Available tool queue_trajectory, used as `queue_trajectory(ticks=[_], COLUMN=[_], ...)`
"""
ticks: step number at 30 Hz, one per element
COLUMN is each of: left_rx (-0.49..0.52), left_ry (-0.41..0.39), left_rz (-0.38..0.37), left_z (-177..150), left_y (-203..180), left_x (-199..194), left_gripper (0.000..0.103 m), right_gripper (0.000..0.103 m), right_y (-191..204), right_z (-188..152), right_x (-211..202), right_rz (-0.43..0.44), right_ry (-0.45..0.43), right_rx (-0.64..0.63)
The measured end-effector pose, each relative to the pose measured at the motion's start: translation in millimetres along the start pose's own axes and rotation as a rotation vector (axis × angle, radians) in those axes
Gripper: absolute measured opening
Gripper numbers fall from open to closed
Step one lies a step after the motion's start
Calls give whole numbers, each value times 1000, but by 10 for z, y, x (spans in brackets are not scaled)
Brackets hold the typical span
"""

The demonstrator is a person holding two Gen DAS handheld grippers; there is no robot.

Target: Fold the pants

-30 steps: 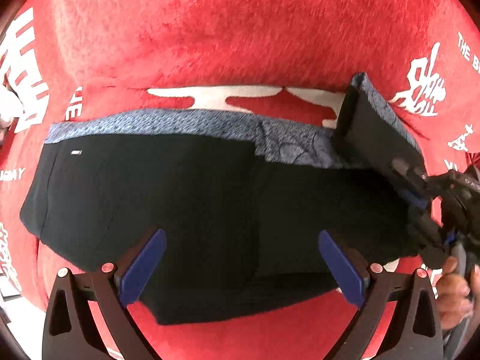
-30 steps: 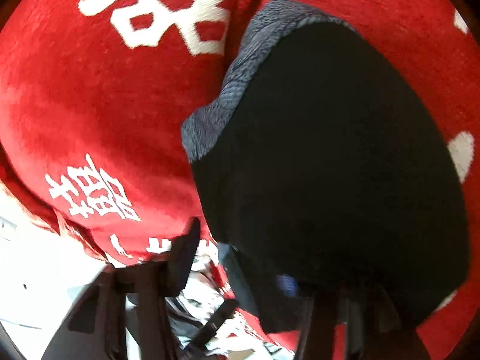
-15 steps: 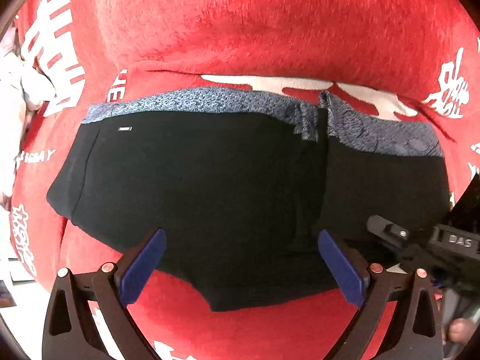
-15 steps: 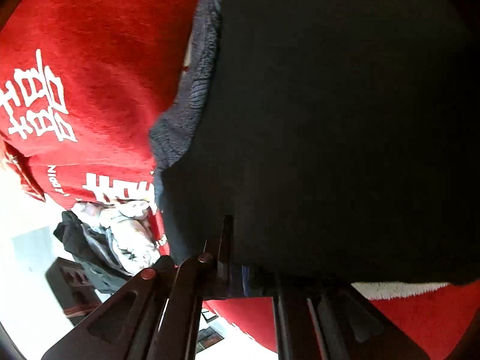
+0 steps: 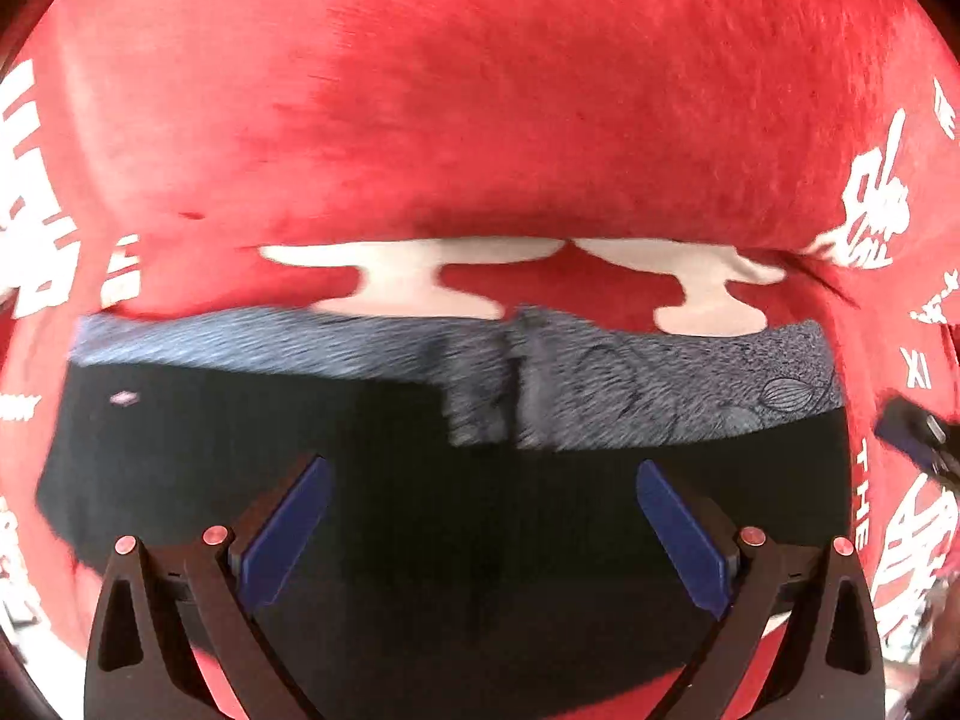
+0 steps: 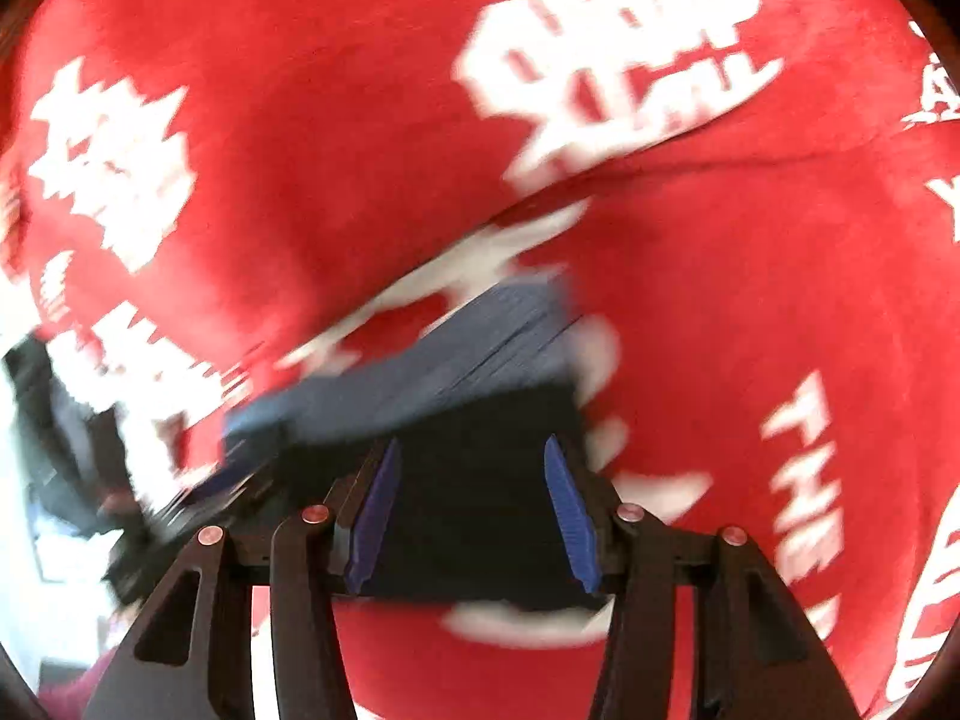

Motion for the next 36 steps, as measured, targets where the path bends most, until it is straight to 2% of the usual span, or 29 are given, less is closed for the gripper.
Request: queue_trajectory(ticks=[2, 5, 7, 9, 11, 15, 17, 19, 21, 24, 25, 28, 32, 35, 36], left_rx=[38, 52, 43, 49, 40, -6, -31, -59, -78, -129, -152, -211, -216, -172, -157], left_ry=[23, 57, 53, 54, 72, 76, 92, 115, 136, 156, 159, 159, 156, 148, 148], left_rz=[44, 55, 46, 49, 51, 80, 102, 132, 192, 259, 264, 274, 278, 273, 268], left_z=[-43, -245, -393, -481, -525, -606, -653, -709, -770, -911, -951, -1083, -1118, -1095, -1074], left_y=[-93, -109, -84, -78, -56, 112, 216, 335, 433, 606, 663, 869, 1088, 1276, 1388], left_x=[140, 246, 198, 142, 86, -119, -185, -244, -296, -386, -411, -429, -335, -220, -165], left_gripper=[102, 102, 102, 102, 102, 102, 102, 102, 102, 102, 102, 102, 102, 102, 102], right_gripper=[40, 39, 39, 39, 41, 42, 42, 43, 44, 50, 54, 59, 66, 70, 70], right_y=[-24, -47, -3, 111, 182, 199, 100, 176, 282, 507, 609, 1004, 1569, 1914, 1988], right_z=[168, 108, -40, -130, -140, -225, -388, -485, -552, -666, -704, -868, -1084, -1250, -1307], right_x=[216, 486, 445, 448, 429, 159, -19, -126, -169, -118, -31, 183, 611, 1008, 1177], right_rz=[-14, -38, -86, -123, -135, -110, -89, -80, -50, -16, -14, -30, -109, -263, -349], right_ry=[40, 109, 104, 144, 162, 173, 166, 161, 172, 224, 235, 249, 231, 201, 195], right_rx=[25, -35, -134, -213, -246, -223, -219, -230, -243, -282, -304, -393, -493, -598, -644])
Point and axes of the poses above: each gripper's, at about its wrist camera, not at the fingertips, and x roughly the way its jaws point, y to its left, z to its top, the point moved 3 cm from there along x, roughly the way its jaws point, and after that the axes turned 11 degrees about z, right-handed, at the moved point
